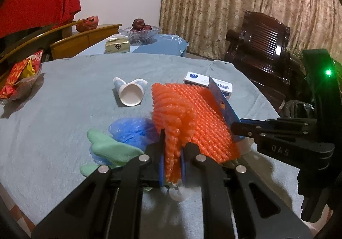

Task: Collect trash
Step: 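Grasp the orange mesh net with the left gripper while the right grasps the toothpaste tube, then lift the orange net and white toothpaste tube off the table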

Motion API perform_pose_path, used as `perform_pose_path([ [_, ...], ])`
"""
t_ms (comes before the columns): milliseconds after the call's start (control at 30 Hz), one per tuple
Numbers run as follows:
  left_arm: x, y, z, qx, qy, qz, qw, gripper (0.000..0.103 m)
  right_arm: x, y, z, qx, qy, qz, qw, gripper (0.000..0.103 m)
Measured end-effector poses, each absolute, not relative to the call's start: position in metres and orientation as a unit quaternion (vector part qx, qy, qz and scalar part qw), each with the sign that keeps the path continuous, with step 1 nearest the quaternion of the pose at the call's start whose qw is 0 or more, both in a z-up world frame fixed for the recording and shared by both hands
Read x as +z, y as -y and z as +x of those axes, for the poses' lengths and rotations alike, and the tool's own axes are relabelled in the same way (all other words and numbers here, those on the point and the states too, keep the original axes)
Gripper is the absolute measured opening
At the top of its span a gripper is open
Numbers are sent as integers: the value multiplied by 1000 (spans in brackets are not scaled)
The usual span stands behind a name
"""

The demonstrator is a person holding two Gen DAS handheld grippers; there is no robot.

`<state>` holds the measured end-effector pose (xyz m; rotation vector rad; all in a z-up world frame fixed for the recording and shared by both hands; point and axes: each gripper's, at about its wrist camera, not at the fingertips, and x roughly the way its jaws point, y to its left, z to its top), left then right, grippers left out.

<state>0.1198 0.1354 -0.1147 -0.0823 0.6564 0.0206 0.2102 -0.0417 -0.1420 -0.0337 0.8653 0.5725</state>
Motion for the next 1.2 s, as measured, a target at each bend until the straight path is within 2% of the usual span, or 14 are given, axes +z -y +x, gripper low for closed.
perform_pose_path([
  [467, -68, -112, 97, -10, -261, -30, 965, 10, -112, 66, 196, 277, -404, 24, 872, 9],
  [900, -80, -99, 84, -27, -278, -25, 960, 10, -136, 102, 183, 240, -440, 40, 865, 6],
  [1067, -104, -87, 88, -40, -302, -19, 952, 10, -149, 98, 182, 246, -452, 34, 857, 6],
  [1167, -122, -86, 92, -41, -322, -21, 946, 10, -153, 99, 180, 241, -459, 34, 855, 12],
  [1200, -127, -87, 93, -41, -329, -21, 943, 10, -153, 99, 179, 238, -458, 34, 856, 17],
])
